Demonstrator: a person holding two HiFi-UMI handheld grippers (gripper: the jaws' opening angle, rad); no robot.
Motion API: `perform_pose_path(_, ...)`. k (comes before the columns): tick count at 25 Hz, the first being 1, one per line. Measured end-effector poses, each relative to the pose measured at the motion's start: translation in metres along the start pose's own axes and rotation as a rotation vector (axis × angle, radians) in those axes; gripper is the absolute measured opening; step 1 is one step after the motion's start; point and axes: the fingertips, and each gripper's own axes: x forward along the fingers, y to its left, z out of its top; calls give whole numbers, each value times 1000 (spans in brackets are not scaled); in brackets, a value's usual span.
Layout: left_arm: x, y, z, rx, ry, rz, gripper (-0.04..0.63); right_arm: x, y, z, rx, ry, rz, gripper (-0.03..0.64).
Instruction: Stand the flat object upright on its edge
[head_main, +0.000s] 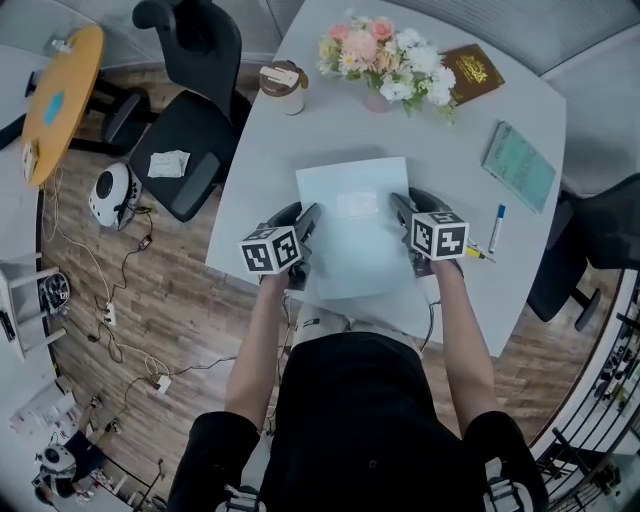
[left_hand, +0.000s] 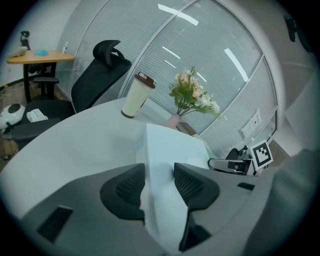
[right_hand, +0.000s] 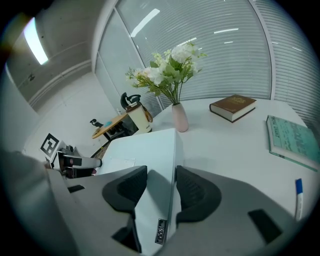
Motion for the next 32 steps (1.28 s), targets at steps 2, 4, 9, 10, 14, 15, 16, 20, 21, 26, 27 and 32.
perform_pose_path(2,-6,-4,-1,9,-7,3,196,-6,4,0,-5,-14,10,201)
perform_pose_path(4,-14,-7,-1,17,-14,6,196,-12,8,1,-10,-28,18,196)
perform_pose_path(9,-32,-14,0,37,-39,12,196,-26,20,4,-12,-63,46,181)
perform_pose_path(10,-35,-15,0,40,-45,14,196,-29,22,4,-14,-69,51,179)
perform_pose_path(14,-49,-20,4,49,-75,22,196,-40,32,6,-20,-95,67,172)
perform_pose_path(15,-53,-21,5,53,-82,24,196,-43,35,6,-21,-102,70,170)
perform_pose_path(16,-56,-22,5,58,-88,28,196,-46,37,6,-22,-108,72,167)
perform_pose_path(20,-66,-28,8,68,-118,38,196,-56,43,7,-27,-128,85,158)
perform_pose_path(21,-68,-31,10,71,-125,38,196,-59,44,8,-28,-133,87,158)
perform_pose_path(26,-78,-43,17,96,-154,35,196,-73,47,17,-42,-165,100,153)
perform_pose_path(27,-80,-45,19,101,-159,35,196,-76,48,19,-46,-173,105,152)
perform_pose_path(32,-92,-56,24,136,-184,33,196,-90,54,27,-69,-203,113,147)
